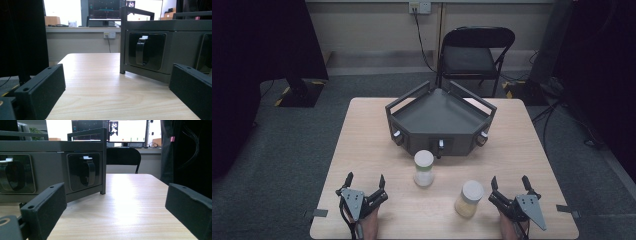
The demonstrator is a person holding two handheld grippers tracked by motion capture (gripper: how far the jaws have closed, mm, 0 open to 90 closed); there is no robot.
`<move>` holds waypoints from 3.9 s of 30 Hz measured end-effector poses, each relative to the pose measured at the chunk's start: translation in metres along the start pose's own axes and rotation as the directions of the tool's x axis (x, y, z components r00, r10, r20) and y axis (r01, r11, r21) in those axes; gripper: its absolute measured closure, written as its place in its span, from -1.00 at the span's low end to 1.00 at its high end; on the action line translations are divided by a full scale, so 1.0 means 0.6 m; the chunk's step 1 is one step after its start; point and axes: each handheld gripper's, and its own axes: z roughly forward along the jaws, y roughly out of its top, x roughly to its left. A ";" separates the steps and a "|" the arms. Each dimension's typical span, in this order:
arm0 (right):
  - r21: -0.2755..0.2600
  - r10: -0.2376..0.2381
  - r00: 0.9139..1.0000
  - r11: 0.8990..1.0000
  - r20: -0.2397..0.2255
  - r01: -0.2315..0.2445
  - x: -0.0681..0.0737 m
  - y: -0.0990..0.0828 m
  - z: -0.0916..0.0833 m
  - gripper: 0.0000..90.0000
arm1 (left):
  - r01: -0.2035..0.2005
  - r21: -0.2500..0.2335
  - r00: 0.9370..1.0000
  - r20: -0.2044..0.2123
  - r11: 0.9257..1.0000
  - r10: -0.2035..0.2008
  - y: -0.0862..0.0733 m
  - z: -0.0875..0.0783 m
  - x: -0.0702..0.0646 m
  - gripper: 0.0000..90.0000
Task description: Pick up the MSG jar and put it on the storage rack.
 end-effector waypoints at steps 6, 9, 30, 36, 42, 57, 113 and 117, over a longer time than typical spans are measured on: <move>0.000 0.000 1.000 1.000 0.003 0.000 0.001 0.000 0.000 -0.97 | 0.000 0.000 1.000 -0.001 1.000 0.000 0.000 0.000 0.000 -1.00; 0.000 0.000 1.000 1.000 0.005 0.000 0.001 0.000 0.000 -0.97 | 0.000 0.000 1.000 -0.001 1.000 0.000 0.000 0.000 0.000 -1.00; 0.000 -0.001 1.000 1.000 0.009 0.001 0.003 0.000 0.000 -0.99 | 0.000 0.000 1.000 0.002 1.000 0.000 0.000 0.000 0.001 -0.99; 0.000 -0.001 1.000 1.000 0.010 0.001 0.003 0.000 0.000 -0.99 | 0.001 0.000 1.000 -0.001 1.000 -0.001 0.000 0.000 0.000 -1.00; 0.000 -0.001 1.000 1.000 0.011 0.001 0.003 0.000 0.000 -0.99 | 0.001 0.000 1.000 -0.002 1.000 -0.001 0.000 0.000 0.000 -1.00; 0.000 -0.001 1.000 1.000 0.013 0.001 0.004 0.000 0.000 -0.99 | 0.032 -0.006 0.995 0.098 0.999 -0.031 0.040 0.000 0.005 -1.00; 0.000 -0.002 1.000 1.000 0.019 0.002 0.006 0.000 0.000 -0.99 | 0.007 0.087 0.908 0.418 0.996 -0.043 0.111 0.127 -0.088 -0.81; 0.000 -0.002 1.000 1.000 0.019 0.002 0.005 0.000 0.000 -0.99 | -0.004 0.091 0.914 0.405 0.996 -0.033 0.106 0.128 -0.098 -0.72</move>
